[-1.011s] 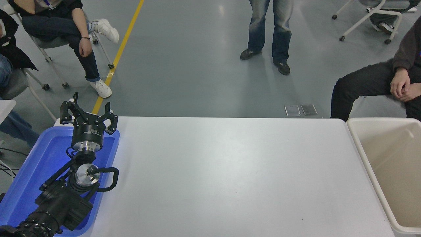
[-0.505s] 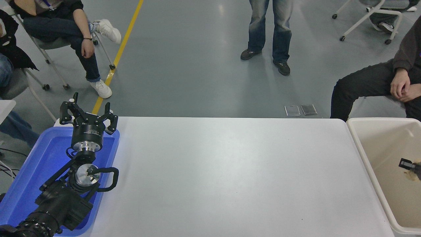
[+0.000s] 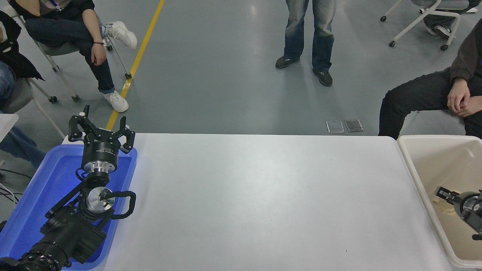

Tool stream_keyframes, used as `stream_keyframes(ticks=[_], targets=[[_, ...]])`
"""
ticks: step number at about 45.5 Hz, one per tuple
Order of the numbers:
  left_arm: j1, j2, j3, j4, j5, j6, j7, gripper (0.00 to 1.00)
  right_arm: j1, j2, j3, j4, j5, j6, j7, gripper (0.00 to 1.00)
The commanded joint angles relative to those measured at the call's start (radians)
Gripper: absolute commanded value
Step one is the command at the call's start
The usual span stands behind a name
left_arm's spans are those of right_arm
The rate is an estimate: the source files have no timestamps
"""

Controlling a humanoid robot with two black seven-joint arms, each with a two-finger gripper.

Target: Pick up paper ball place in dustbin

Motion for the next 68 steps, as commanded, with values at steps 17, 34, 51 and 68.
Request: stream_keyframes(ticks=[17,34,51,68], targets=[[0.000,0.000,-0.002,0.001,0.000,0.000,0.000,0.99,-0.030,0.024,1.016,0.334,0.050,-0.001,0.001,1.00],[0.002,0.000,-0.002,0.001,0.000,0.000,-0.002,0.99,-0.062,0.199,1.269,0.460,0.657,0.034,0.009,1.00],[0.000,0.000,-0.002,0.001,0.000,0.000,-0.002,0.99,-0.146,0.274,1.236,0.437,1.029,0.224,0.072,1.00],[0.000,0.000,-0.003,0.001,0.000,0.000,-0.002,0.99,-0.278,0.322,1.228,0.422,1.056,0.381,0.072,1.00]])
